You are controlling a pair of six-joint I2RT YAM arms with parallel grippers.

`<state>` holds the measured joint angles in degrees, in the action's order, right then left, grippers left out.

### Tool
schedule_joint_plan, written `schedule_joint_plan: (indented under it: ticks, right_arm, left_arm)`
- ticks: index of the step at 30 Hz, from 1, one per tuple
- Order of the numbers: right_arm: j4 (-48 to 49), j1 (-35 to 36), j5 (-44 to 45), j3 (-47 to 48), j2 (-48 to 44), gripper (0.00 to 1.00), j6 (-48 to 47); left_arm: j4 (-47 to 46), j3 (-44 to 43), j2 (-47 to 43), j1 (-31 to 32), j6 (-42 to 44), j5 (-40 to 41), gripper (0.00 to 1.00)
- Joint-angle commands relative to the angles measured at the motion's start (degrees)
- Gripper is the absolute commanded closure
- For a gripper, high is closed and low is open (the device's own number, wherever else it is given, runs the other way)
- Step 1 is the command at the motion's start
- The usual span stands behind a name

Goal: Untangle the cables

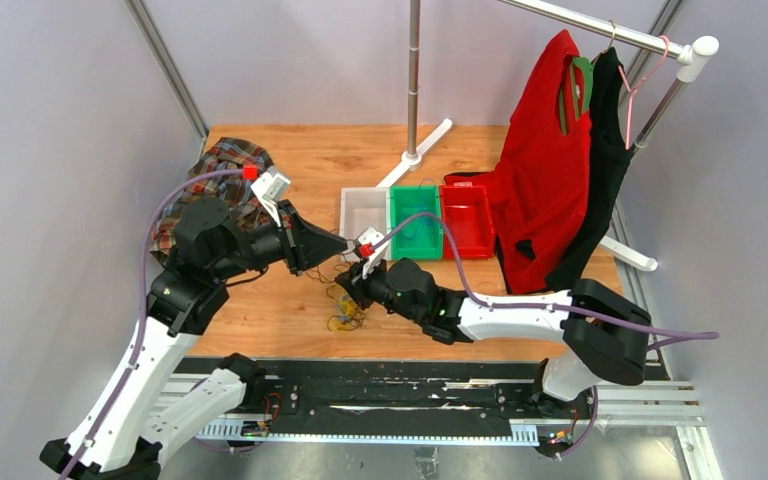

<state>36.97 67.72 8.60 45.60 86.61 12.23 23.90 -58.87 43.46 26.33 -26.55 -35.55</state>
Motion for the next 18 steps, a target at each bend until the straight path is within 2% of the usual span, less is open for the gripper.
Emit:
schedule_joint_plan:
  ticks: [1,4,10,18]
  right_arm:
    - [3.2,-0.2,1.5,-1.0,2.0,0.92,2.8]
    - [5.1,-0.2,2.6,-4.1,2.4,0.92,3.8]
    - [8.3,-0.2,5.6,-10.7,2.9,0.88,6.1]
    - [8.9,-0.1,5.7,-14.7,3.7,0.81,8.5]
  left_arm:
    - [-0.8,-7.3,0.1,-0.4,0.6,-2.0,0.99]
    - [-0.2,-14.1,1.8,-0.4,4.1,0.0,0.99]
    - [-0.4,-31.2,7.9,-0.3,11.4,9.5,0.99]
    - [-5.5,-45.8,17.8,-0.4,11.8,9.8,1.0]
